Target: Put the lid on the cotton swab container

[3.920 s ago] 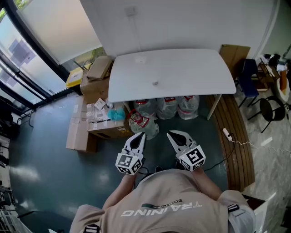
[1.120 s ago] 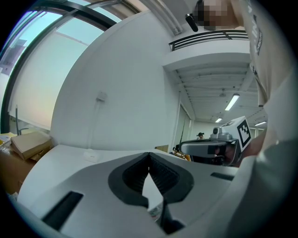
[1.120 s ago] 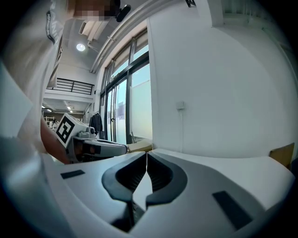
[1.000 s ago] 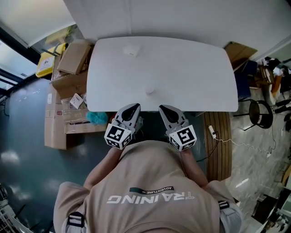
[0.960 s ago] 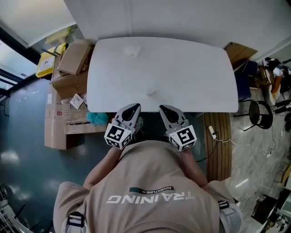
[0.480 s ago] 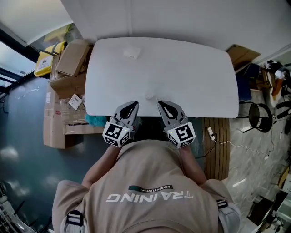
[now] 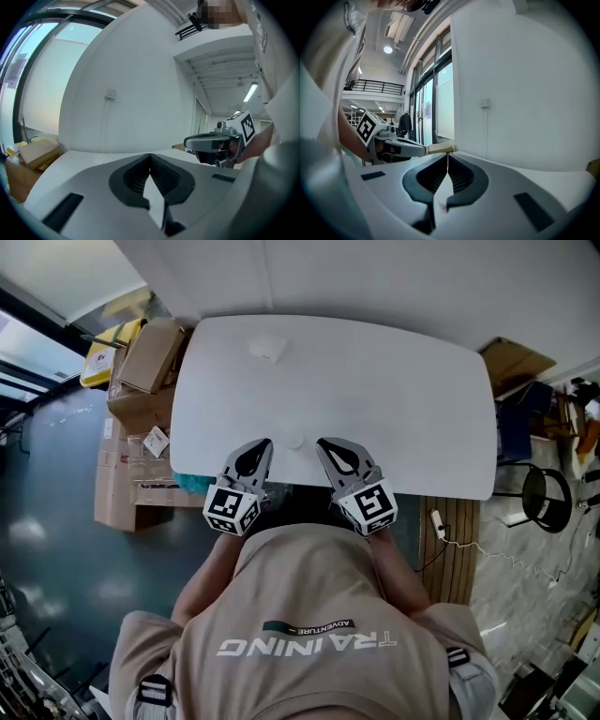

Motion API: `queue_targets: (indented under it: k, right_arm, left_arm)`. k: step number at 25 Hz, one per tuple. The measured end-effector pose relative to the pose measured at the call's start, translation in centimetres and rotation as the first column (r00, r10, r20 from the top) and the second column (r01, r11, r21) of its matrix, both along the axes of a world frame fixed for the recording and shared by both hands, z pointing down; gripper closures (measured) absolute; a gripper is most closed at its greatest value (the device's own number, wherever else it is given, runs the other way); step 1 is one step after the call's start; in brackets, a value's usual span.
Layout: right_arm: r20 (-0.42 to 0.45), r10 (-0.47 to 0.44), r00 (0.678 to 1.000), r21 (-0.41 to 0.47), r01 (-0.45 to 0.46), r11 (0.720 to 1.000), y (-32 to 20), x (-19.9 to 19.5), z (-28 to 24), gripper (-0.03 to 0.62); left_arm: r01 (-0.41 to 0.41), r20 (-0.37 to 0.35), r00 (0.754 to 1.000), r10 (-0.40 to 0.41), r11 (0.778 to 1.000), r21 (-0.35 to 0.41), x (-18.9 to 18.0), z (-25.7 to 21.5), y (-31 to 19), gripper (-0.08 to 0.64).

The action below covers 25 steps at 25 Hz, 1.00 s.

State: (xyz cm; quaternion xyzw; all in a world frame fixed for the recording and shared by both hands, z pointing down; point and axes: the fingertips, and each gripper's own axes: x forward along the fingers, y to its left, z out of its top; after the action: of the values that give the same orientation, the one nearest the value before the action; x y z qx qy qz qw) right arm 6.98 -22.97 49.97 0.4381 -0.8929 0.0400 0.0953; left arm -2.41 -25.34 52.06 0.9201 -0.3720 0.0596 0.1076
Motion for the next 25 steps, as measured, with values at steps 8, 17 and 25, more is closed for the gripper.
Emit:
queue_targets:
  k: [8,17,25]
  right_arm:
    - [0.004,-0.073,0.997,-0.1,0.073,0.992,-1.1,-1.0,2.4,0.574]
    - [-0.083,-0.152,0.985,-0.251,0.127,0.96,-3.7,-4.3,7.4,0.574]
    - [-0.144,-0.14,0.98,-0.36,0.08,0.93,-5.5,-5.9,12.7,0.574]
  left_arm:
    - [0.033,0.015,0.999,-0.033,0.999,-0.025,-0.2,0.5,0.2,0.548]
    - [0.025,-0.016,1.0,-0.025,0.999,-0.021,-1.3,0.6,-0.4,0.548]
    - [-0.025,-0.042,0.999,0.025,1.0,-0.012,-2.7,1.0,-0.1,0.548]
